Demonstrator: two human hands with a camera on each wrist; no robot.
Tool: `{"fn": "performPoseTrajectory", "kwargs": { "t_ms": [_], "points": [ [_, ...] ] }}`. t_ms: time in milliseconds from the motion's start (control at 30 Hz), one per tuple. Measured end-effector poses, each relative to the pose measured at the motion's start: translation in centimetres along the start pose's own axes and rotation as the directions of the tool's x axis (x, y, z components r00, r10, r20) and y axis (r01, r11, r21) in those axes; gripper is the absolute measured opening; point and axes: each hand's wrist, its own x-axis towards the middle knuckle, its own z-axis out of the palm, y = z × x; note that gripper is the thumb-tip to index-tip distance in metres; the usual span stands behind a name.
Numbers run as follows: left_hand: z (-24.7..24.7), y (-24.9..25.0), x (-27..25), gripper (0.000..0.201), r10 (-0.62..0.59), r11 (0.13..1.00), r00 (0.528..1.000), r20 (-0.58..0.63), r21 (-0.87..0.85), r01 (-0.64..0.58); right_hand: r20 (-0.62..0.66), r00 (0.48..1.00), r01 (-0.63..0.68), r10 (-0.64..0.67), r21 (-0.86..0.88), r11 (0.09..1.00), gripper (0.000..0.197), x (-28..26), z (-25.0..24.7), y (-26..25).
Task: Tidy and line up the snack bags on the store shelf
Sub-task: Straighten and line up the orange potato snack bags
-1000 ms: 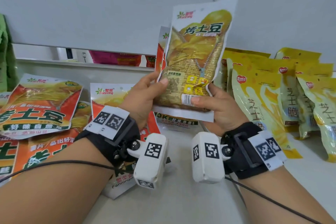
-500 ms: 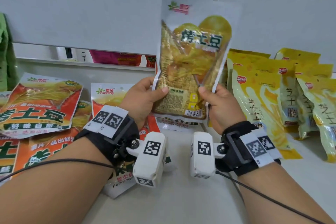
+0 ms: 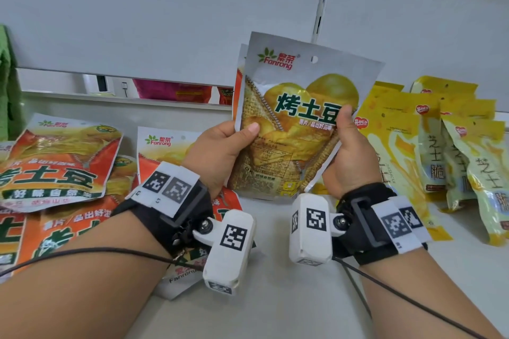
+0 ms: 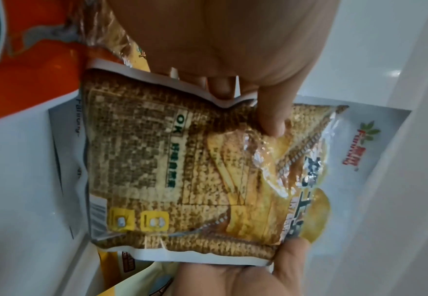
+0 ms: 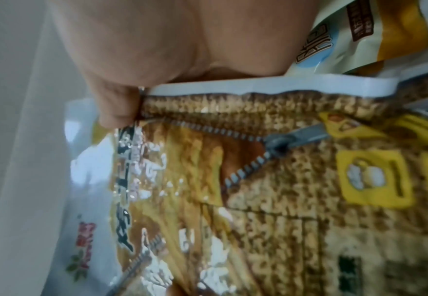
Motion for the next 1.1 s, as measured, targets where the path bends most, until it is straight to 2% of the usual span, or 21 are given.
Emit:
{"fn": "performPoseTrajectory", "kwargs": {
  "t_ms": [100,200,300,367,467,500,533,600,667,733,767,800,833,900,967,1000,1033,1100],
  "points": [
    [0.0,0.0,0.1,0.025,-0.011,1.000,1.000,-0.004,0.007,0.011,-0.001,1.000,-0.007,0.007,0.028,1.000,0.039,0.2,-0.5,0.4],
    [-0.2,-0.1,0.0,0.027,-0.010,1.000,1.000,0.007,-0.002,0.010,0.023,1.000,-0.006,0.006,-0.001,1.000,0.044,0.1,-0.5,0.4],
    [-0.2,0.0,0.0,0.029,-0.006,1.000,1.000,0.006,0.000,0.006,0.007,1.000,0.002,-0.003,0.052,0.999,0.048,0.1,-0.2,0.4],
    [-0.3,0.1,0.2,0.031,0.002,1.000,0.999,-0.048,0.009,-0.002,-0.051,0.997,0.055,-0.053,0.046,0.997,0.044,0.0,-0.4,0.4],
    [-0.6,0.8,0.7,0.023,0.039,0.999,0.987,-0.158,0.020,-0.036,-0.232,0.959,0.137,-0.165,-0.131,0.982,0.014,0.0,-0.8,0.1],
    [-0.7,1.1,0.8,0.023,0.051,0.999,0.983,-0.177,0.008,-0.050,-0.240,0.953,0.145,-0.186,-0.178,0.973,0.019,0.0,-0.9,-0.1],
    [-0.7,1.5,0.8,0.026,0.056,0.998,0.980,-0.191,-0.006,-0.058,-0.207,0.957,0.156,-0.205,-0.232,0.960,0.025,0.0,-1.0,-0.2],
    [-0.4,2.4,0.6,0.030,0.051,0.997,0.979,-0.199,-0.054,-0.063,-0.041,0.970,0.207,-0.240,-0.378,0.902,0.023,-0.3,-0.7,-0.6],
    [0.1,3.4,0.1,0.035,0.019,0.993,0.987,-0.160,-0.114,-0.038,0.185,0.974,0.201,-0.127,-0.468,0.861,0.012,-0.6,0.1,-1.1],
    [0.5,4.4,-0.5,0.045,-0.038,0.992,0.997,-0.064,-0.126,0.030,0.353,0.934,0.140,0.061,-0.516,0.845,0.062,-0.9,0.9,-1.3],
    [0.5,4.8,-0.9,0.052,-0.054,0.995,0.998,-0.013,-0.079,0.052,0.405,0.906,0.122,0.127,-0.534,0.837,0.082,-1.0,1.4,-1.3],
    [0.3,5.0,-1.3,0.057,-0.052,0.998,0.998,0.025,-0.020,0.053,0.430,0.889,0.123,0.159,-0.557,0.821,0.087,-1.2,2.0,-1.3],
    [0.1,5.1,-1.7,0.059,-0.039,0.999,0.998,0.044,0.033,0.037,0.439,0.886,0.151,0.150,-0.580,0.800,0.080,-1.4,2.5,-1.3],
    [-0.4,5.3,-2.6,0.050,-0.006,0.995,0.999,0.047,0.100,0.001,0.372,0.924,0.175,0.091,-0.622,0.763,0.049,-1.6,3.5,-1.2],
    [-1.2,5.5,-3.2,0.037,0.045,0.951,0.999,-0.023,0.306,-0.036,0.293,0.950,0.083,0.102,-0.557,0.826,0.034,-1.4,4.3,-1.1],
    [-1.8,5.6,-3.4,0.043,0.065,0.905,0.996,-0.056,0.425,-0.035,0.277,0.949,0.000,0.150,-0.477,0.879,0.031,-1.4,4.6,-0.9],
    [-2.3,5.5,-3.7,0.057,0.062,0.876,0.994,-0.086,0.483,-0.013,0.276,0.941,-0.078,0.198,-0.393,0.916,0.027,-1.5,5.0,-0.8],
    [-3.5,5.0,-4.2,0.081,-0.016,0.907,0.993,-0.118,0.416,0.064,0.286,0.919,-0.179,0.271,-0.309,0.934,0.024,-1.4,5.6,-0.5]
  ]
}}
